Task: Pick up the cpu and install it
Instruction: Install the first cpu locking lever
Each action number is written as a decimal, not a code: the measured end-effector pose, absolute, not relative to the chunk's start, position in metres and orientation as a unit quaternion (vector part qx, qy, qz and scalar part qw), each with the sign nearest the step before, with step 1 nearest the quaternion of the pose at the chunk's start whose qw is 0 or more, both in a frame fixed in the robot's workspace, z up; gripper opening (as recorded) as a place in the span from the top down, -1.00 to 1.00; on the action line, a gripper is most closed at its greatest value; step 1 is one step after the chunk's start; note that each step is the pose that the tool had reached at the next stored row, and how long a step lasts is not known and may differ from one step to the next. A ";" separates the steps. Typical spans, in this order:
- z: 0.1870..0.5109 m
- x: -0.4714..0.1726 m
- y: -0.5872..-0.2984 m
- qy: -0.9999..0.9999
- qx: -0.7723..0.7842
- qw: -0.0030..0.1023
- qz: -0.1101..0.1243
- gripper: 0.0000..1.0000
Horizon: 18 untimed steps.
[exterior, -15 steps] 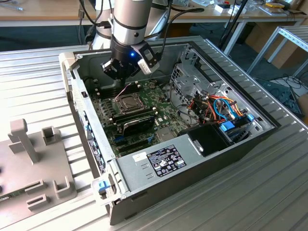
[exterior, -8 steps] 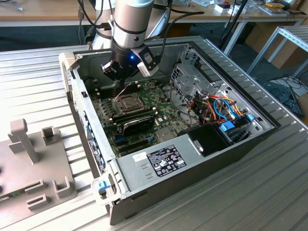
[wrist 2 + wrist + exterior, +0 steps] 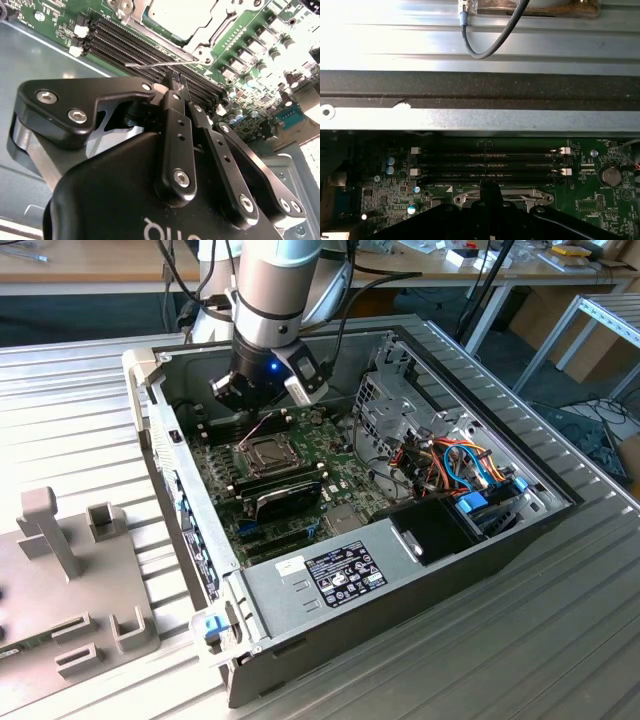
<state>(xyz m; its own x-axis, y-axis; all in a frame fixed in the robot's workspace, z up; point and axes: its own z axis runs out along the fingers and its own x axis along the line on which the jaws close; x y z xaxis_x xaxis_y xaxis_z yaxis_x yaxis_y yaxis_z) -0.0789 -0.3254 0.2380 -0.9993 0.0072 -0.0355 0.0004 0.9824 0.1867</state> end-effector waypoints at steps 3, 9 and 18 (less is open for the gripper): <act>0.237 -0.079 -0.325 0.995 0.002 0.018 0.096 0.79; 0.231 -0.079 -0.325 0.995 0.002 0.018 0.102 0.79; 0.227 -0.079 -0.325 0.995 0.002 0.018 0.102 0.79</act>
<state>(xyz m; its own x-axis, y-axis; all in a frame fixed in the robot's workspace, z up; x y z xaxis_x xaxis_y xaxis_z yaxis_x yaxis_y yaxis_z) -0.0789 -0.3254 0.2270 -0.9993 0.0079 -0.0353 0.0005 0.9792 0.2029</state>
